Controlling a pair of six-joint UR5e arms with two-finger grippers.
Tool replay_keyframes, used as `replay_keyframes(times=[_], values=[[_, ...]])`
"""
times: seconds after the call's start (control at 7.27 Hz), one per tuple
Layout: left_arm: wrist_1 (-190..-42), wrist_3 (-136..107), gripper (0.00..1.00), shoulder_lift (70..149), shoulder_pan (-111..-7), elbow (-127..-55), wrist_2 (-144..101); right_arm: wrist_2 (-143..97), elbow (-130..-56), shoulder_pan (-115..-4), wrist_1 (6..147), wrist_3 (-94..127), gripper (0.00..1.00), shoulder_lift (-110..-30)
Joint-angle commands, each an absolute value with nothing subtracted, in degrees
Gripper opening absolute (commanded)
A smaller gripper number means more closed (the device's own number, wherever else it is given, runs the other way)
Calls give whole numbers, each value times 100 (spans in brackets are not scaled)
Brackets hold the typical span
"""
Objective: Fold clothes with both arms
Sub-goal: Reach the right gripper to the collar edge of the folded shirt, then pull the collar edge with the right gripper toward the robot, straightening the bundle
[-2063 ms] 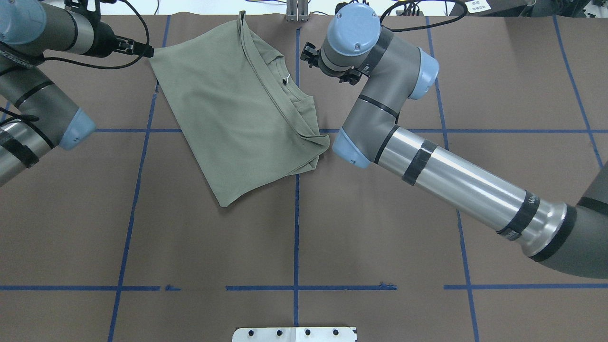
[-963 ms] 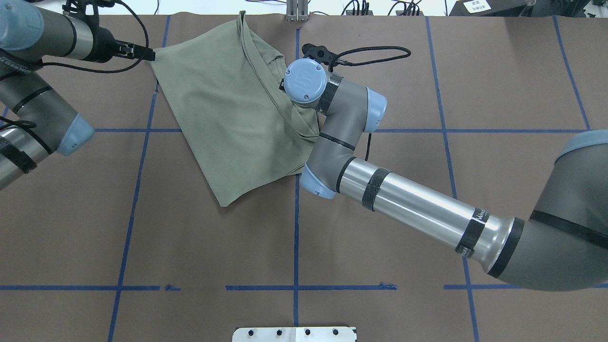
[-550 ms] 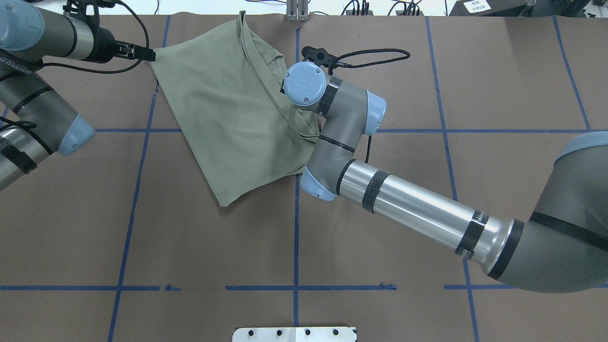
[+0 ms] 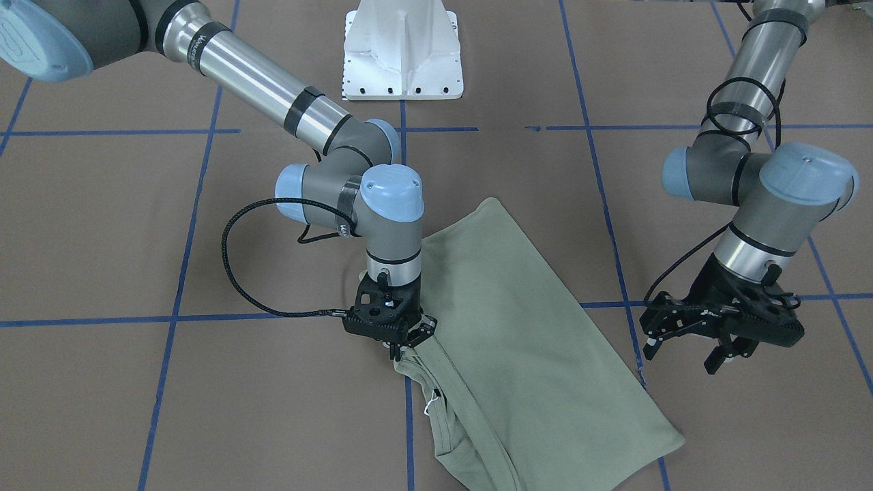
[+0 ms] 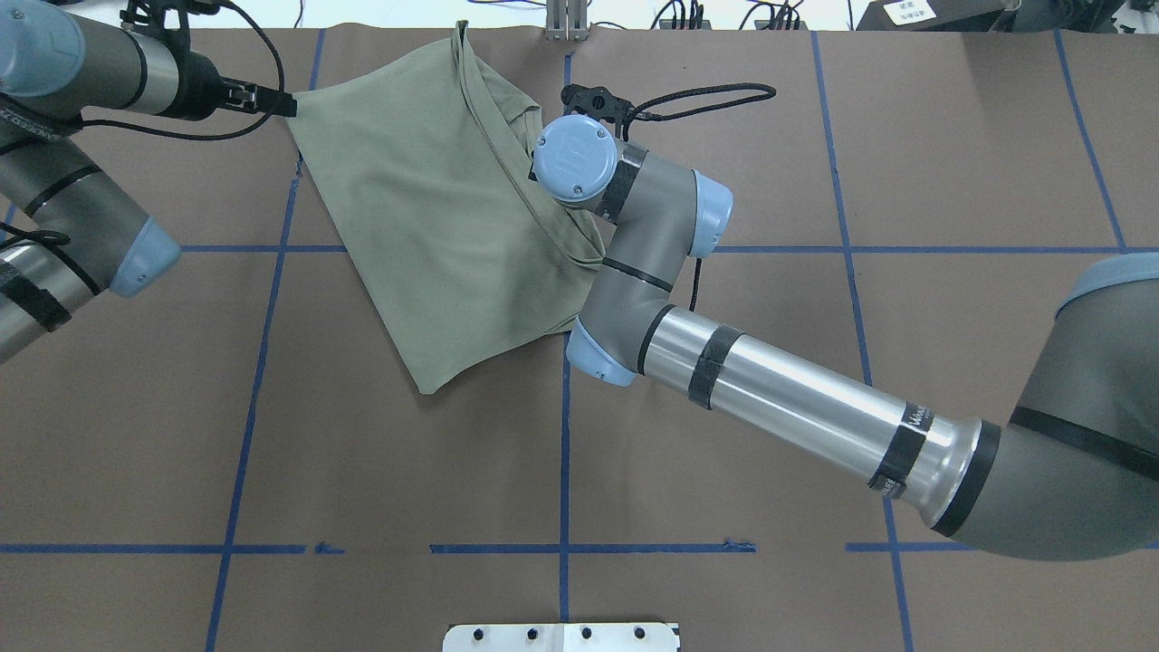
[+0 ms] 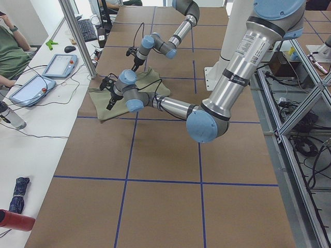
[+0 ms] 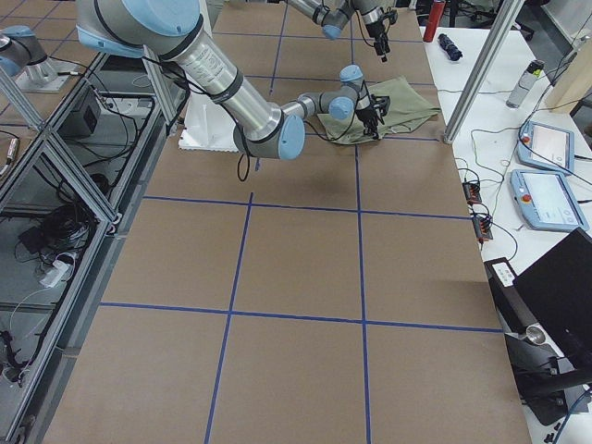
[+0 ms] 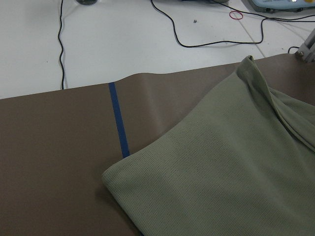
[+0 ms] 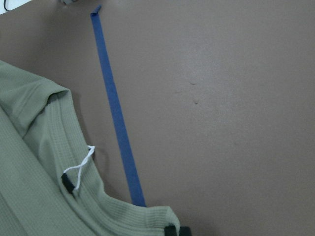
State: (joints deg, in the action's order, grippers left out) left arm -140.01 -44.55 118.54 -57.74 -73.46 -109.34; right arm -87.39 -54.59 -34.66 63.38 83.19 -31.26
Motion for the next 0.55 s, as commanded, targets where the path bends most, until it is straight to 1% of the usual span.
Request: replay_keyframes(times=[0.0, 0.41], values=[[-14001, -4456, 100, 11848, -5774, -7339, -10934, -8763, -6848, -3393, 6713, 8279, 0, -4002], [-14010, -4456, 100, 11848, -5774, -7348, -10934, -8519, -8651, -2920, 6794, 8332, 0, -5532]])
